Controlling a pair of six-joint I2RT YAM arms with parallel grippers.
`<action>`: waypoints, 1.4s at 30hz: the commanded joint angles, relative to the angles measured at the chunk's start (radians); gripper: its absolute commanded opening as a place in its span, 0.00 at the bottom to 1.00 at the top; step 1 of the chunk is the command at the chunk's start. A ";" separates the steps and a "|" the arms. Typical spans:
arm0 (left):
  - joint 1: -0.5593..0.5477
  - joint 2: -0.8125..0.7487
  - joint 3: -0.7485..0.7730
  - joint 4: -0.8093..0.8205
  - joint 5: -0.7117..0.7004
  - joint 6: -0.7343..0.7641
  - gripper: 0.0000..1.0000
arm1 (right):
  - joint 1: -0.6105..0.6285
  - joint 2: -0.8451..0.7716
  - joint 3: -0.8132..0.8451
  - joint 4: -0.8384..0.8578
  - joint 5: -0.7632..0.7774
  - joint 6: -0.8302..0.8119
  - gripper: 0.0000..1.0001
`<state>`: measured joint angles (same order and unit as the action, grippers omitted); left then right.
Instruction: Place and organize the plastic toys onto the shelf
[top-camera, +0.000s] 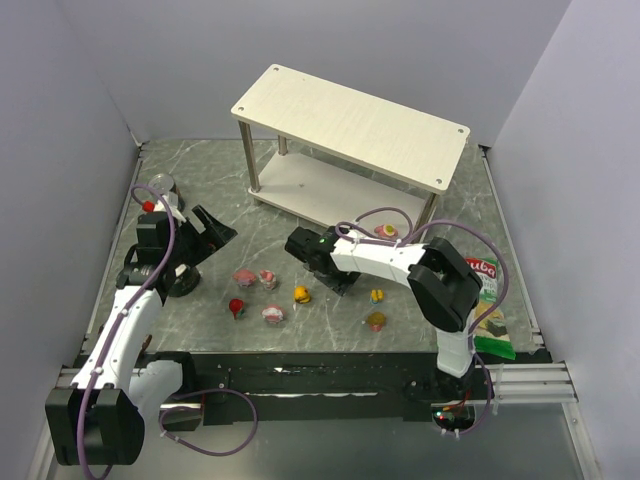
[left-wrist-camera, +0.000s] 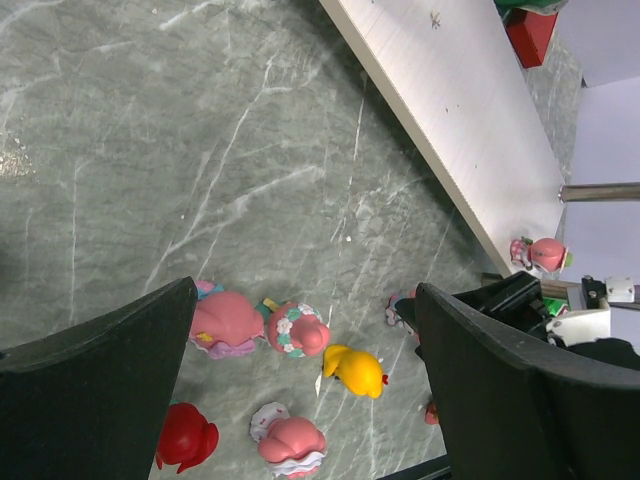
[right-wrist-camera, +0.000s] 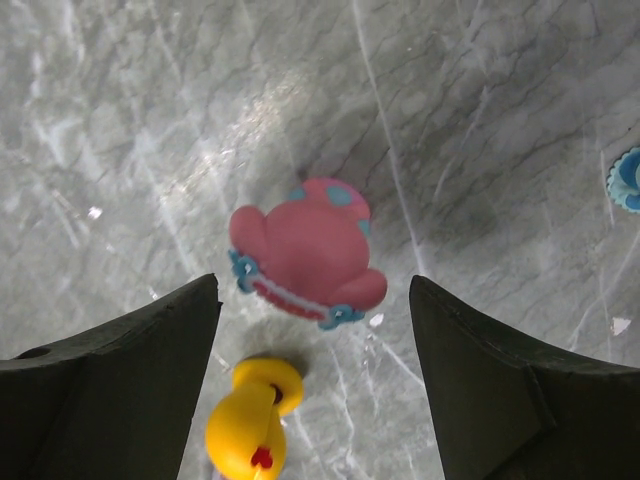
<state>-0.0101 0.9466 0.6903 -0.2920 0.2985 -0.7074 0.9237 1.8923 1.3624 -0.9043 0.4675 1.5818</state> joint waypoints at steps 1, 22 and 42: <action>-0.002 0.000 -0.005 0.044 0.007 0.014 0.96 | -0.008 0.016 0.021 -0.019 0.045 0.029 0.83; -0.002 0.006 0.003 0.036 0.004 0.022 0.96 | -0.022 0.039 0.026 0.033 0.053 -0.048 0.50; -0.001 0.004 0.002 0.036 0.002 0.025 0.96 | 0.004 -0.022 -0.023 0.318 -0.063 -0.815 0.10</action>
<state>-0.0101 0.9550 0.6903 -0.2924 0.2977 -0.6952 0.9161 1.9202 1.3529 -0.6437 0.3786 0.9348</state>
